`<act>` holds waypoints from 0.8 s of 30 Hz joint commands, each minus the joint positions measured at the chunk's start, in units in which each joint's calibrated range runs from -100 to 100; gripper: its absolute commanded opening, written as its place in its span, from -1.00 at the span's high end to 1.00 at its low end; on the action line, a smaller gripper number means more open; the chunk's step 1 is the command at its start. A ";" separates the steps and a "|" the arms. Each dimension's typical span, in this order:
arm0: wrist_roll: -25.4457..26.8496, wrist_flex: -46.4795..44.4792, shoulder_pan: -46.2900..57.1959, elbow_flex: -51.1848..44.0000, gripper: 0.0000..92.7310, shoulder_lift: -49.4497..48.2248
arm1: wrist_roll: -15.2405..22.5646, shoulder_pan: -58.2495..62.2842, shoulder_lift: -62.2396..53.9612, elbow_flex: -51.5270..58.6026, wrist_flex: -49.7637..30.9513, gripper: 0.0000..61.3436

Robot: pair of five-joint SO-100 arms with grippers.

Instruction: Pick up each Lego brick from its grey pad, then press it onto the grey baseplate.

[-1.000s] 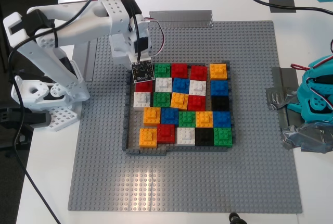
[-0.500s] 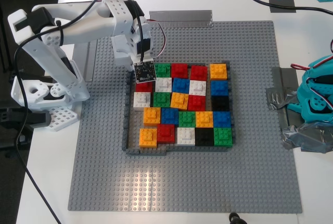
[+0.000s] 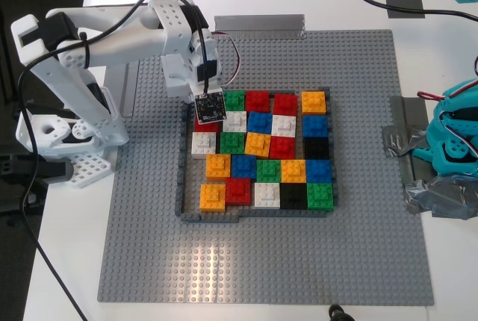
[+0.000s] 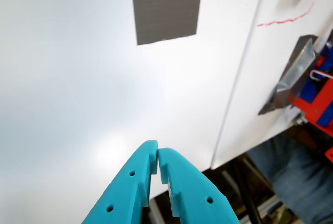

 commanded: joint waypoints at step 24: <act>0.25 -0.51 0.58 -0.26 1.00 -1.44 | 2.35 6.68 -7.66 -7.00 -7.41 1.00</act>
